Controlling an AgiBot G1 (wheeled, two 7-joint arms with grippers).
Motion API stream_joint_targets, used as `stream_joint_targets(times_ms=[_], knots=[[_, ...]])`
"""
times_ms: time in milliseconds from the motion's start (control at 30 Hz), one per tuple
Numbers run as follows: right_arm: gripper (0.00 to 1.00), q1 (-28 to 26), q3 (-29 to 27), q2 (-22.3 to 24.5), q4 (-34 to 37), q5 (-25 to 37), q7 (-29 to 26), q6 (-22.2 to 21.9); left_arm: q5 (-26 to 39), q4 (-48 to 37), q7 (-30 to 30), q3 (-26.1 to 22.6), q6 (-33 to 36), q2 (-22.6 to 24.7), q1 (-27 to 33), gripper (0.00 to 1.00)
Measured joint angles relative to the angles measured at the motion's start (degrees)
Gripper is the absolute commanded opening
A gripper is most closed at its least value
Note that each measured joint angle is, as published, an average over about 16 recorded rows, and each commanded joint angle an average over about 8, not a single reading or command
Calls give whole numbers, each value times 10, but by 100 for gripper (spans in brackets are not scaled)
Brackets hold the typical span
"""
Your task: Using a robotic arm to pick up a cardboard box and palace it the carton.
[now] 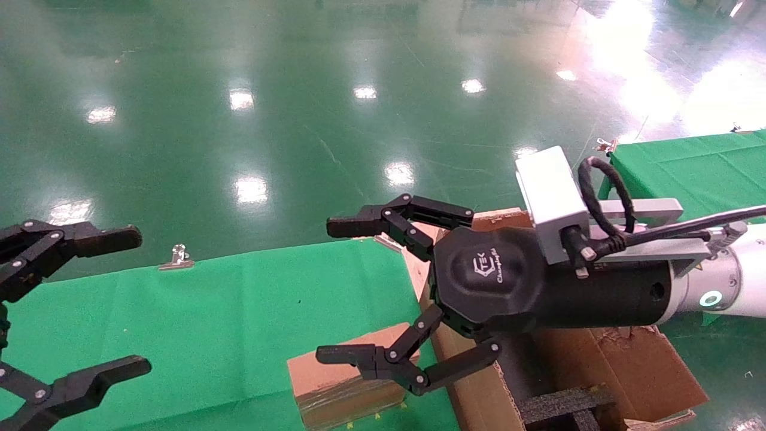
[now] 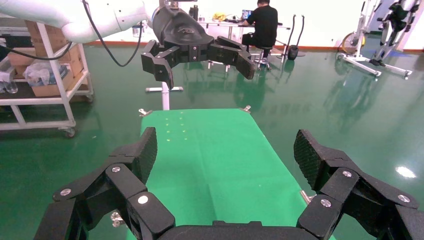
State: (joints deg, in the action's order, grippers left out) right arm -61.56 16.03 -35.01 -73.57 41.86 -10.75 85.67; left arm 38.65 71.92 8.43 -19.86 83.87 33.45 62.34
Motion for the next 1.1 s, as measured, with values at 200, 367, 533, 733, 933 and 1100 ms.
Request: stream_joint_targets(times_ms=[200,367,533,733,933,1100], knots=[[100,0,0,0,0,0,0,0,0,0,0,0,0,0,0,100],[100,0,0,0,0,0,0,0,0,0,0,0,0,0,0,100],[100,0,0,0,0,0,0,0,0,0,0,0,0,0,0,68],[100,0,0,0,0,1,0,1,0,0,0,0,0,0,0,0],[100,-12,11,2,-7,25,-3,6,0,0,0,0,0,0,0,0],[100,-43,41,-1,-16,81,-12,18,0,0,0,0,0,0,0,0]])
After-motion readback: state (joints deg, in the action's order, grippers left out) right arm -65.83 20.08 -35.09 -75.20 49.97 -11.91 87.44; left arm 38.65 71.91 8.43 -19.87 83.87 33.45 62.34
